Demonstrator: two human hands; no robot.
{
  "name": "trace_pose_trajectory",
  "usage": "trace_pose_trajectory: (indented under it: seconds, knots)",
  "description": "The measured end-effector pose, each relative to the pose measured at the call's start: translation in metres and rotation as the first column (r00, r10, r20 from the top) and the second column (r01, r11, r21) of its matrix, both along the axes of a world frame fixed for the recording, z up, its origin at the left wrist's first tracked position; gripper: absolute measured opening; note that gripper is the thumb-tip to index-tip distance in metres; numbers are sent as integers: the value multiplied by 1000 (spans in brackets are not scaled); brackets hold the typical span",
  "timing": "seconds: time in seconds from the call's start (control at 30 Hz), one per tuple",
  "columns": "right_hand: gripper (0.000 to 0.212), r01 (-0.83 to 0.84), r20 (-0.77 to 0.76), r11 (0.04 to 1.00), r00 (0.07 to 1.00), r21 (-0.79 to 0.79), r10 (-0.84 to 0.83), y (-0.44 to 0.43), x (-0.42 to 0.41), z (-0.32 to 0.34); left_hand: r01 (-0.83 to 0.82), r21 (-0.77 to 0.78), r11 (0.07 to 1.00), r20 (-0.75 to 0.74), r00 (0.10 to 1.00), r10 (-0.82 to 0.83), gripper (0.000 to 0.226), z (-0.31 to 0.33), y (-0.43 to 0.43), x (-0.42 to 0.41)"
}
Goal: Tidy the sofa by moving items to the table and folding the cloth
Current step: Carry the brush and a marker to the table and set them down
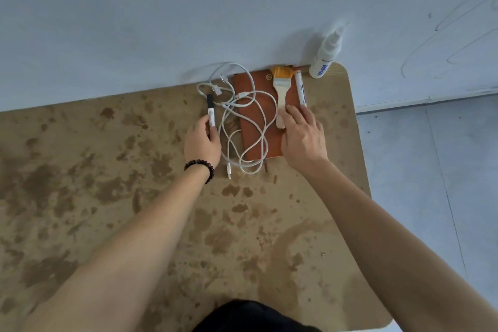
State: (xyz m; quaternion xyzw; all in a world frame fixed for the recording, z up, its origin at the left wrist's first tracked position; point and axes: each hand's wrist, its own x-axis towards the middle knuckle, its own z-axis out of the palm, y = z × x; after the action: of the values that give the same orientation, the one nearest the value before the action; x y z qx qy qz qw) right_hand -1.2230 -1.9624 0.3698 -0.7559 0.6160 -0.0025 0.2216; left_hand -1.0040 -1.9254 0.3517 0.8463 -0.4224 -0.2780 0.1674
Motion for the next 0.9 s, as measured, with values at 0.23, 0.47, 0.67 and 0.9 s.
trace_pose_trajectory:
  seconds: [0.23, 0.47, 0.67, 0.9]
  knots:
    - [43, 36, 167, 999, 986, -30, -31, 15, -3, 19, -13, -93, 996, -139, 990, 0, 37, 35, 60, -5]
    - [31, 69, 516, 982, 843, 174, -150, 161, -13, 49, -219, -154, 964, -228, 957, 181, 30, 113, 240, -18]
    - [35, -37, 676, 979, 728, 202, -112, 262, 15, 120, -533, -297, 793, -181, 846, 501, 31, 196, 364, -14]
    - [39, -312, 718, 950, 665, 15, 206, 353, 82, 173, -645, -524, 557, -164, 718, 677, 37, 237, 513, 17]
